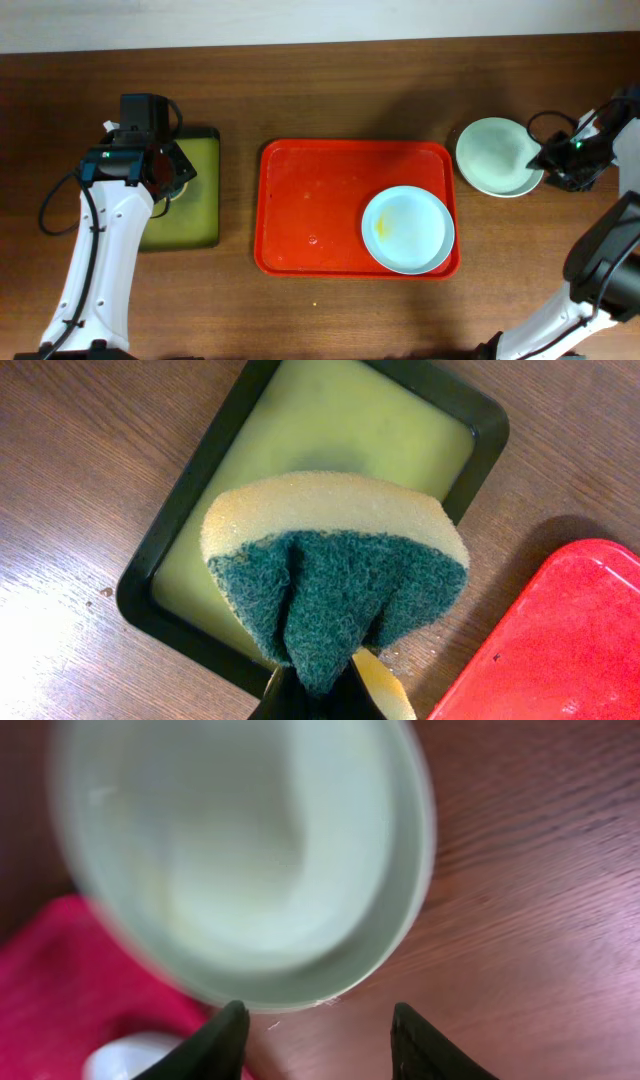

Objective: Clean dirty plates on tray and stack at the side
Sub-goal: 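Reach the right gripper to the light blue plate rim and grasp it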

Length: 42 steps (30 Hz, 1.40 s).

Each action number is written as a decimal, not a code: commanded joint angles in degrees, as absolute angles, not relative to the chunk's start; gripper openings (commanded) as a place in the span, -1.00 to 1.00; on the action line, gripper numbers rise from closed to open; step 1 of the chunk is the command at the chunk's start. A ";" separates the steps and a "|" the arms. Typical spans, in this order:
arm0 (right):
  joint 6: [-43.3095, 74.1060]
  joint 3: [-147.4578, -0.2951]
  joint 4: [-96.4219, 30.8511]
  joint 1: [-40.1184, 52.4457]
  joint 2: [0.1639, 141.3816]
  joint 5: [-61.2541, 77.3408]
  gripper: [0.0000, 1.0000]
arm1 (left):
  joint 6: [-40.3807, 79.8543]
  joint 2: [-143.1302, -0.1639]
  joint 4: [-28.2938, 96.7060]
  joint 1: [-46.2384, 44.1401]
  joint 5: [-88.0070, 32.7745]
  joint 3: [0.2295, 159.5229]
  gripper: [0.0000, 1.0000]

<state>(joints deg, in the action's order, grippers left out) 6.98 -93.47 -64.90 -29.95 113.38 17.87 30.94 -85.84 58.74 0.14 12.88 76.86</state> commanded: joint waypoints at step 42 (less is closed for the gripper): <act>3.70 -52.34 -46.33 -0.01 92.42 8.29 -0.16 | 31.24 -87.15 58.59 0.27 11.55 76.16 -1.00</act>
